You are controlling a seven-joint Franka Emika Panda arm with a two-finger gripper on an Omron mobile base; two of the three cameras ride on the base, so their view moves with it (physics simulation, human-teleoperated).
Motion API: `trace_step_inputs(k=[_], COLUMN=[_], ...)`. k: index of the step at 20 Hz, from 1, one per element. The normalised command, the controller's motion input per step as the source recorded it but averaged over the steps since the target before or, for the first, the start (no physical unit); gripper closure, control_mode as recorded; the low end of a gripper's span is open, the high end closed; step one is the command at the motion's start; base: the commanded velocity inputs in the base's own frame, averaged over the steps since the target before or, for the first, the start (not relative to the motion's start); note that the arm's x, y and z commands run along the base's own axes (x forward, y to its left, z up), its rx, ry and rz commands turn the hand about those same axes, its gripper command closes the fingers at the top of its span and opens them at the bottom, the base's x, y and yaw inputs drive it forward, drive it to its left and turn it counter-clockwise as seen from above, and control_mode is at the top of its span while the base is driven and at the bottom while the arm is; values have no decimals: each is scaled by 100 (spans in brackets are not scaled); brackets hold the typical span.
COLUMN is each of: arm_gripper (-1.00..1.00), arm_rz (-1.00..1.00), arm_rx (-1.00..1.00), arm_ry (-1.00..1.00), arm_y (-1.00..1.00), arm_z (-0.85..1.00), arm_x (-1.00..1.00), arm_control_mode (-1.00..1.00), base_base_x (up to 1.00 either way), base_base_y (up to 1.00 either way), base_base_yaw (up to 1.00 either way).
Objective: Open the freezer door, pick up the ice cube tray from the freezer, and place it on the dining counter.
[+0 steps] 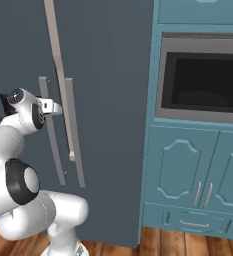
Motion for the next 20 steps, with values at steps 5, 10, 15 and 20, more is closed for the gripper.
trace_step_inputs(k=[5, 10, 15, 20], arm_gripper=[100, 100, 100, 100], arm_rz=[19, 18, 19, 22], arm_rx=[2, 0, 0, 0], arm_ry=[0, 0, 3, 4], arm_y=[80, 98, 100, 100], arm_z=[0, 7, 29, 20], arm_x=[-65, -89, -98, -95], arm_control_mode=[-100, -100, -100, -100], base_base_x=[0, 0, 0, 0], base_base_y=[0, 0, 0, 0], base_base_yaw=[0, 0, 0, 0])
